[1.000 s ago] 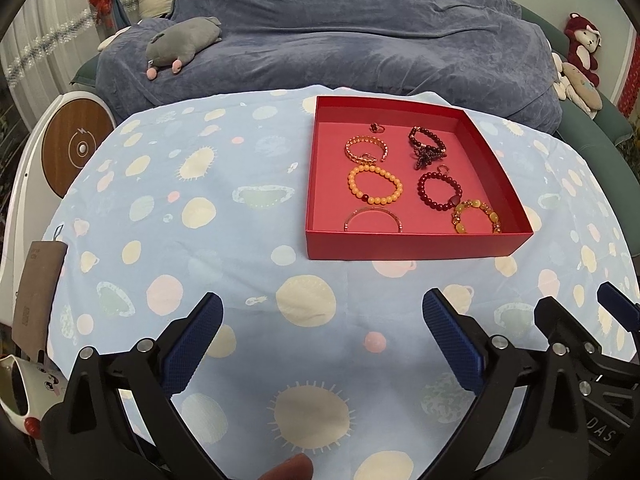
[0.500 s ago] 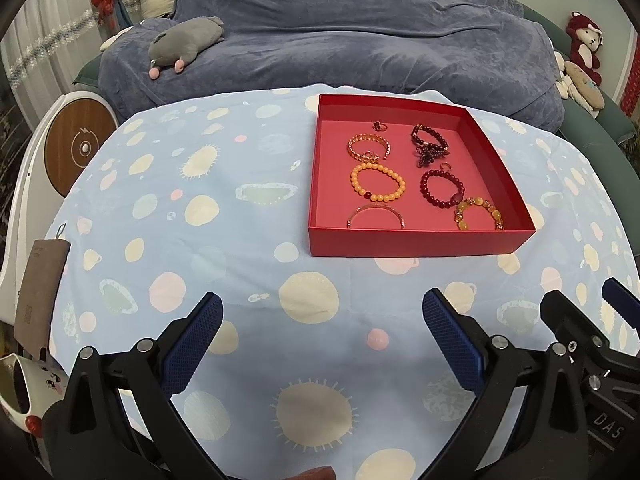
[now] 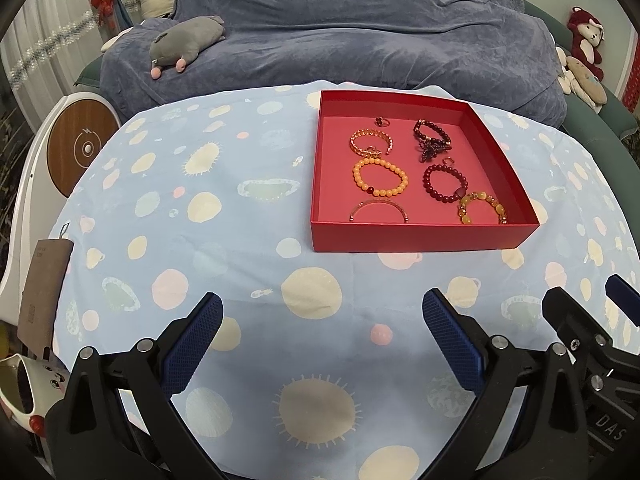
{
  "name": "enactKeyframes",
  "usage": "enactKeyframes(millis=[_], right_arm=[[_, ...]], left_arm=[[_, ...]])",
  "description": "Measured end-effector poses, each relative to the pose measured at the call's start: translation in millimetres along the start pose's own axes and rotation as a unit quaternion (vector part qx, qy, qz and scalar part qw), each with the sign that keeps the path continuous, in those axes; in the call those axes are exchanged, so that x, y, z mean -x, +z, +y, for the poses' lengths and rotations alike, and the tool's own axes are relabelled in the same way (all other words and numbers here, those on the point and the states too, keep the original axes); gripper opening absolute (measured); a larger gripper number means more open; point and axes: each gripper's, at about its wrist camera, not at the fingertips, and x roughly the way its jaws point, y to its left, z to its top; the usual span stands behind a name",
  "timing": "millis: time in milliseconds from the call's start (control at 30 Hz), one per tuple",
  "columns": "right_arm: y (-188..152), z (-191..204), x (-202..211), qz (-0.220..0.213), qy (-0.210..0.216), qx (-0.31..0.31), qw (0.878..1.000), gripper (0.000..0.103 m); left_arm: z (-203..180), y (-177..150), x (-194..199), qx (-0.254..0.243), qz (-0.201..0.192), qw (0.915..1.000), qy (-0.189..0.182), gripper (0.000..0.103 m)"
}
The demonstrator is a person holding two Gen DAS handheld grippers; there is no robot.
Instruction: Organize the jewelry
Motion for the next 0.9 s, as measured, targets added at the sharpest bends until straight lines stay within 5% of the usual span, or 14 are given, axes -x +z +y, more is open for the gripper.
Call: enactKeyframes(millis=[900], right_arm=[[-3.6, 0.7, -1.5, 0.003, 0.001, 0.0, 1.0, 0.096]], left_arm=[[-0.3, -0.6, -0.9, -0.001, 0.006, 1.0, 0.0, 0.096]])
